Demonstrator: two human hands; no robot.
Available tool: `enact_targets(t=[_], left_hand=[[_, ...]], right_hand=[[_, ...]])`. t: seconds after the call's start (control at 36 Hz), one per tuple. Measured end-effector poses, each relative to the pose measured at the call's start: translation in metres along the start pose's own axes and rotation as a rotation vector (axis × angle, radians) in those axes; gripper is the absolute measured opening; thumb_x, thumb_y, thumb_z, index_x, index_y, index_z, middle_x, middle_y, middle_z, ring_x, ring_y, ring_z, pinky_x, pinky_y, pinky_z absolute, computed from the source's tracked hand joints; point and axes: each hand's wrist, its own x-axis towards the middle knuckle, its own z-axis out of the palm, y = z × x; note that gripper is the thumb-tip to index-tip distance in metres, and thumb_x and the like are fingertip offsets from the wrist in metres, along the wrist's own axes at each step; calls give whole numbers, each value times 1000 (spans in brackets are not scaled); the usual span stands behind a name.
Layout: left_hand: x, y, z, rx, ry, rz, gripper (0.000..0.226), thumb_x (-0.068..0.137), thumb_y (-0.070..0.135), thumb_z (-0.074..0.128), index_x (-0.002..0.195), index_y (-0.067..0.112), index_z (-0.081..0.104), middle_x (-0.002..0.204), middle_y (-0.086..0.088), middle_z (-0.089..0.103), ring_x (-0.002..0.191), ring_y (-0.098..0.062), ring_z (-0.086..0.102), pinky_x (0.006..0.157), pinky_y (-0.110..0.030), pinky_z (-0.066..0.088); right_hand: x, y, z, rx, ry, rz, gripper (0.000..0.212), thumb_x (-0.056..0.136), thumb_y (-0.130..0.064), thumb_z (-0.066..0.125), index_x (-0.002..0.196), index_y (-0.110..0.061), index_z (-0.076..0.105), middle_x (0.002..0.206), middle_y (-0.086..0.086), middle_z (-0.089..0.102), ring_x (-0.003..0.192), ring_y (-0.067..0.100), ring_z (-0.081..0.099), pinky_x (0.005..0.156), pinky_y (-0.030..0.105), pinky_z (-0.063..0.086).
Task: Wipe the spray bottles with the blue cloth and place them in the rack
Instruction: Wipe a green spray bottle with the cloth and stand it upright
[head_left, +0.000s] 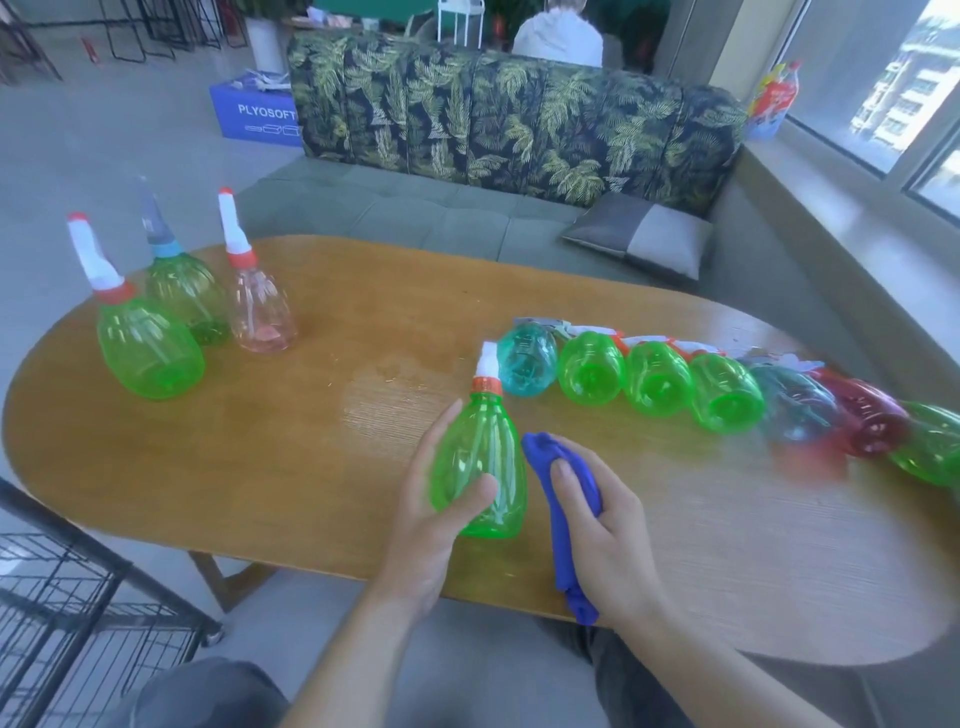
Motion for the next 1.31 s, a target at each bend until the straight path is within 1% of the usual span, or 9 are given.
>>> enact_targets(t=[0.14,0.25,0.42,0.61,0.81,0.89,1.03,1.14,1.31], left_hand=[[1,-1,1,-17,31,5,85,77,38,88,155,42,54,155,11,61,144,-18,58,120,-54,45],[3,-5,0,-4,74,35,78,81,43,83,152,50,55,161,16,53,151,-14,50,124,-56,40],[5,-6,1,100,69,74,63,88,53,66,149,60,52,164,25,46,156,-3,38,131,-53,28],[4,-10,-3,146,35,49,54,100,52,52,153,51,53,165,14,49,158,-18,38,129,-62,27],[3,-6,3,121,104,88,53,97,60,62,149,52,58,163,17,51,157,-10,40,130,-57,29],[3,-5,3,90,94,79,52,96,57,63,148,51,60,162,15,53,156,-12,42,129,-58,30],[3,-7,2,98,55,65,52,98,56,60,150,50,59,162,20,51,156,-6,40,130,-54,29],[4,-7,0,86,58,59,53,101,51,59,153,41,59,163,13,52,157,-13,40,130,-58,28],[5,-8,-3,54,88,42,49,100,53,59,147,41,65,160,9,56,156,-17,44,130,-58,28]], right_hand=[[-3,-2,5,36,-20,21,27,108,-23,54,127,-36,68,116,-24,73,107,1,68,84,9,47],[-3,-1,6,58,-11,26,28,107,-24,54,128,-35,68,120,-24,72,116,-1,65,90,8,45],[-3,-1,3,54,9,8,32,102,-40,53,130,-38,67,119,-18,74,103,4,69,87,21,51],[-8,-2,5,39,-3,-48,31,100,-35,55,129,-36,66,122,-29,70,121,-5,62,94,6,42],[4,-2,1,-98,-35,-195,29,102,-34,60,129,-40,67,117,-21,72,113,5,67,95,21,50],[26,-5,-3,-259,-9,-358,32,104,-41,59,135,-35,66,103,-9,68,96,12,66,85,24,50],[59,-16,0,-391,-10,-489,37,103,-44,58,138,-31,66,89,-15,55,78,11,59,71,23,48],[63,-8,12,-365,-102,-466,37,104,-46,53,137,-34,66,94,-14,60,84,12,62,77,30,51],[45,0,13,-348,-190,-529,36,106,-47,53,137,-35,65,98,-14,57,83,11,61,73,24,49]])
